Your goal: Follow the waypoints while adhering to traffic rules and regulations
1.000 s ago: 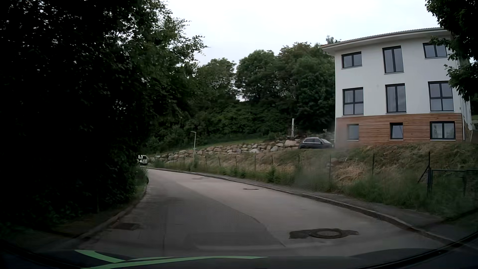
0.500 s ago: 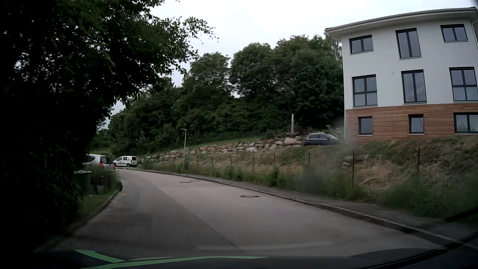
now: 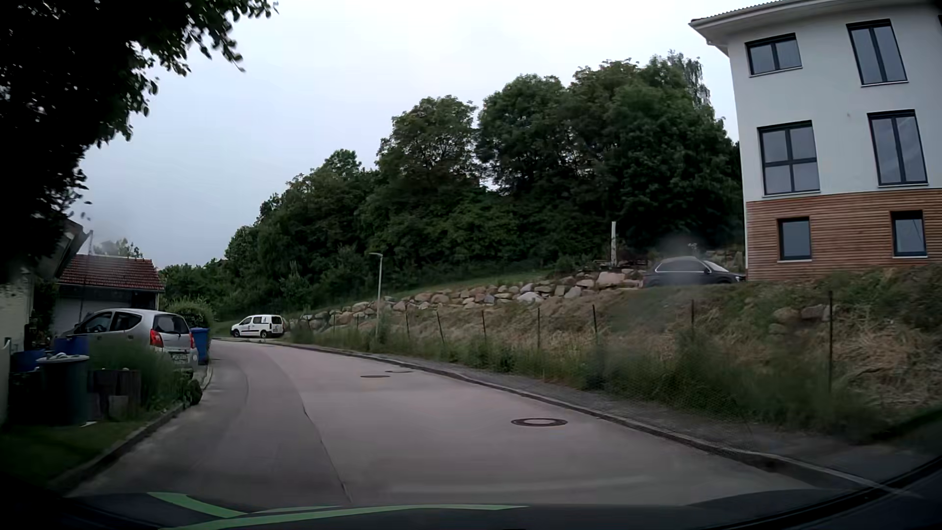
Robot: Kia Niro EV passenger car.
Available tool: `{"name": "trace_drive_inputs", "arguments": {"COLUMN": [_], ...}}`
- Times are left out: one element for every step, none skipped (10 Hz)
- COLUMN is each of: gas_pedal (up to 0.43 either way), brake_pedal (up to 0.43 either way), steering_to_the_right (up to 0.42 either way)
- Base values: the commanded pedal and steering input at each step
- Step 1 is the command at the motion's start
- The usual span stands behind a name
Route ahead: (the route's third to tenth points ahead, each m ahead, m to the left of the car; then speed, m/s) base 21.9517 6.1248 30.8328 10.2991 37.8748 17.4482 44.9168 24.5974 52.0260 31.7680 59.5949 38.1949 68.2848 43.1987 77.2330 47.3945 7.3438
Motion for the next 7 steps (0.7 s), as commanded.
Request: {"name": "trace_drive_inputs", "arguments": {"gas_pedal": [0.177,0.177,0.177,0.177,0.177,0.169,0.169], "brake_pedal": [0.0,0.0,0.0,0.0,0.0,0.0,0.0], "steering_to_the_right": [-0.094,-0.095,-0.095,-0.095,-0.095,-0.096,-0.096]}}
